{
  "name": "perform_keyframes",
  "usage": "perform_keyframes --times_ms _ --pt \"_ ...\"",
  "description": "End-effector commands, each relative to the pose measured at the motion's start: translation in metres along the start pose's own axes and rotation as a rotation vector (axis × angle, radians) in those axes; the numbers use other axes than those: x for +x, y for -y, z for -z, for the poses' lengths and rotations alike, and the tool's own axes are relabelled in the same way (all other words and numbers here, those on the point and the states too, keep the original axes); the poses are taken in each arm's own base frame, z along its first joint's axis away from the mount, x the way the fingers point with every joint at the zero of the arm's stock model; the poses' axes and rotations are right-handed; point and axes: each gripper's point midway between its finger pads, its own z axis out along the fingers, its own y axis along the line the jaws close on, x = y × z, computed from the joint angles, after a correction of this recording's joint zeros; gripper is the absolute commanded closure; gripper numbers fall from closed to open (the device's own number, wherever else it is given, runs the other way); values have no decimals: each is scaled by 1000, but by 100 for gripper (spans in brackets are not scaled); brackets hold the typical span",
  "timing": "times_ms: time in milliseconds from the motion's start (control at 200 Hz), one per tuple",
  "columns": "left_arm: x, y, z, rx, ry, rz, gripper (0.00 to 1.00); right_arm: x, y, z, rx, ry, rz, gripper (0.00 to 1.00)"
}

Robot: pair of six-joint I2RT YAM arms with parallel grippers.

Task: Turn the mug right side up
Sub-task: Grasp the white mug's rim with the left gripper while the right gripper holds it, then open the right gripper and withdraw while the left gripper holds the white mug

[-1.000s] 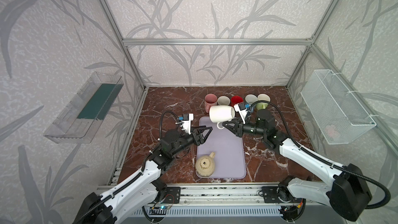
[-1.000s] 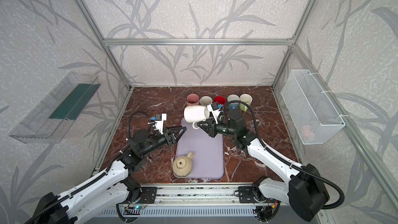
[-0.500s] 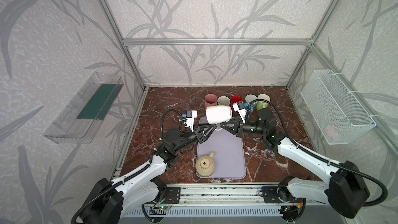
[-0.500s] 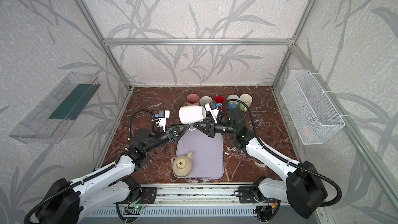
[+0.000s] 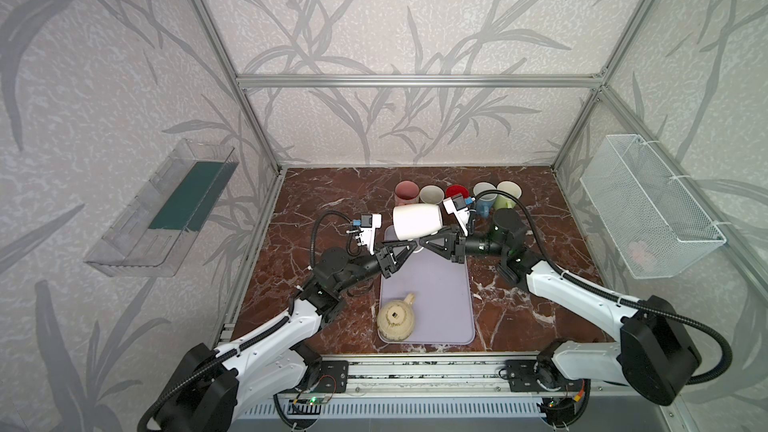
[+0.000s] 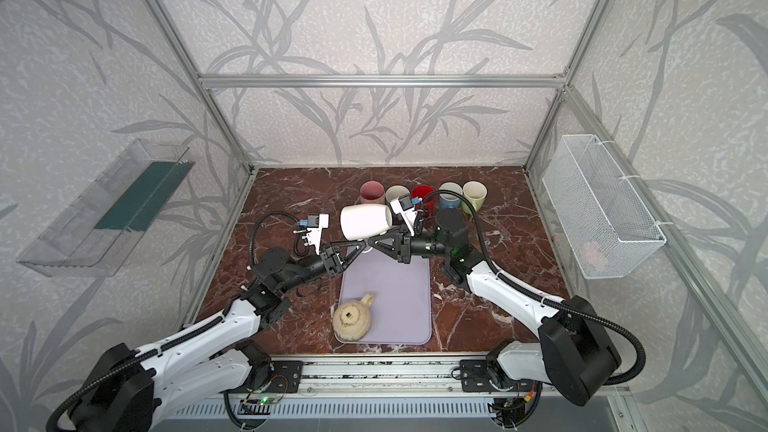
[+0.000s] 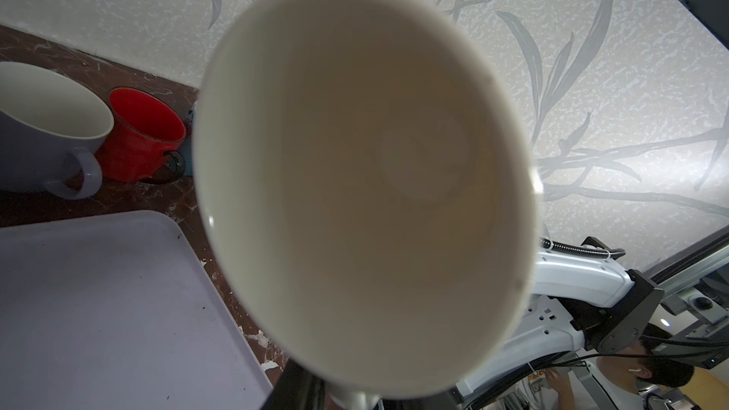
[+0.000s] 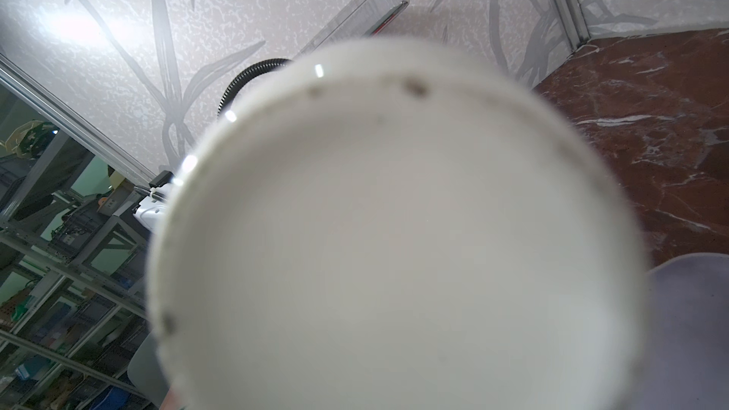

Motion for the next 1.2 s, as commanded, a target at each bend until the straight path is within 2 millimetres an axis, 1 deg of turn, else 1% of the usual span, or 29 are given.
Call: perform_keyframes --times_ms 0,55,120,210,320,350,455,570,640,715,790,850,950,1040,1195 --pt "-21 31 0 93 54 -61 77 -10 -26 -5 -93 -2 80 100" --pt "-21 32 0 92 60 -63 79 -9 -24 -6 -92 -6 74 100" --pt "-22 31 2 86 69 -64 89 -7 -22 -7 -89 -11 67 100" --pt "-23 31 4 82 77 -69 100 -4 -16 -8 -79 -16 54 100" --pt "-24 26 6 47 84 -69 100 -2 -12 -10 -72 -23 39 100" --pt "-24 24 7 34 86 -69 100 0 -9 -10 -65 -26 64 100" --pt "-27 20 12 -7 110 -76 100 3 -2 -10 -34 -38 64 90" --pt "-30 15 19 -58 140 -89 100 8 9 -9 14 -50 56 71" --pt "-32 10 24 -95 158 -94 100 10 14 -7 40 -51 56 56" --pt "-33 -1 31 -158 178 -87 100 12 21 -3 78 -50 54 43" --pt "-32 -14 37 -235 187 -83 100 14 30 0 127 -55 53 34" --pt "-33 -23 43 -294 199 -85 100 17 36 3 167 -59 50 31" --pt "-36 -32 53 -396 192 -107 100 19 44 9 213 -52 46 27" --pt "-39 -39 63 -513 150 -148 100 23 52 13 263 -60 43 26" --pt "-46 -48 82 -716 52 -239 100 32 74 23 403 -81 23 26"
